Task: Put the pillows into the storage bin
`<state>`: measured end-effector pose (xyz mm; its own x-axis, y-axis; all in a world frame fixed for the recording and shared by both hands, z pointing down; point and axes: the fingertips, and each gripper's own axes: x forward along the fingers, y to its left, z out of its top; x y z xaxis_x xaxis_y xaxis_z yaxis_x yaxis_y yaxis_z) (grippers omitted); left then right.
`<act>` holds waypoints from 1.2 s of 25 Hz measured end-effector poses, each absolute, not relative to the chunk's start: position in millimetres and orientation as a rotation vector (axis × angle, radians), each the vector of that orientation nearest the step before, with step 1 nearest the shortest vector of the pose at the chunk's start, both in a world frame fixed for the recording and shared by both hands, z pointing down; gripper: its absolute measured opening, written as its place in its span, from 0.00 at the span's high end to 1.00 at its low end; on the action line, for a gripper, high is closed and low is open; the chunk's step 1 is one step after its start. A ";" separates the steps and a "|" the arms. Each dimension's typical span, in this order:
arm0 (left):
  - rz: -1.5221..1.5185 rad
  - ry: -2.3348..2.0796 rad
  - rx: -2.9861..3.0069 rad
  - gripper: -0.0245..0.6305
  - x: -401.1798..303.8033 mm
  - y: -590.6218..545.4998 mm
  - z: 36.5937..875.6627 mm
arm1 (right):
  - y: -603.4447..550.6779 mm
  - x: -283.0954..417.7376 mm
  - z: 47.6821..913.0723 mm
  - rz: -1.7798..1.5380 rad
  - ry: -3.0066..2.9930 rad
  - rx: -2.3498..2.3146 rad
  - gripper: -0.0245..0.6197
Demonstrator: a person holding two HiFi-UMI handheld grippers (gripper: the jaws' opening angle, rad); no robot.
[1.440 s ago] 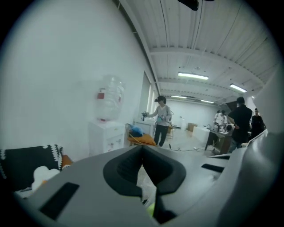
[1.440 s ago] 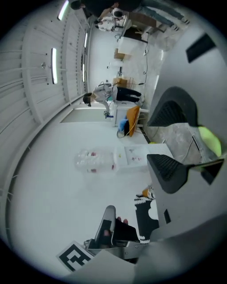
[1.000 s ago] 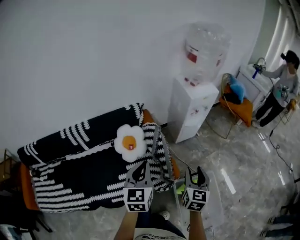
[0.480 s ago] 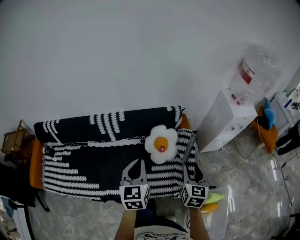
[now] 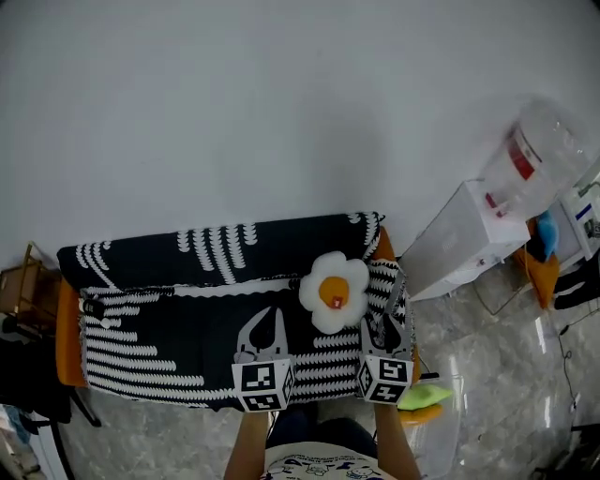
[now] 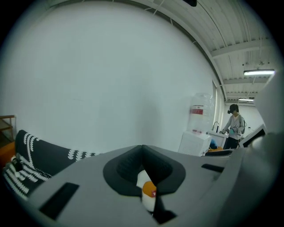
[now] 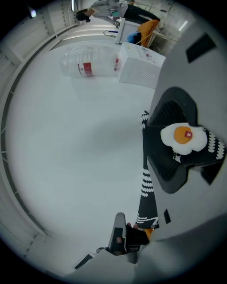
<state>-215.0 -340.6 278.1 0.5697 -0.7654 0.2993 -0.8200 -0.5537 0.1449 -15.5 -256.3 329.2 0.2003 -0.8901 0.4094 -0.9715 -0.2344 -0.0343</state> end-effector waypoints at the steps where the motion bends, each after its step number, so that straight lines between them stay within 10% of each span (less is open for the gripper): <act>1: 0.300 -1.309 2.530 0.94 -217.3 -343.5 283.7 | -260.6 -17.7 333.6 0.512 -1.777 2.236 0.63; 30: 0.574 -1.360 2.225 0.94 -147.0 -422.8 441.7 | -394.2 97.8 514.5 0.657 -1.748 1.868 0.62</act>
<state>-147.0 -422.8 441.7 0.4223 -0.7046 0.5702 -0.9000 -0.4007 0.1714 97.8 -394.2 514.5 0.0617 -0.7591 0.6481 -0.9980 -0.0551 0.0304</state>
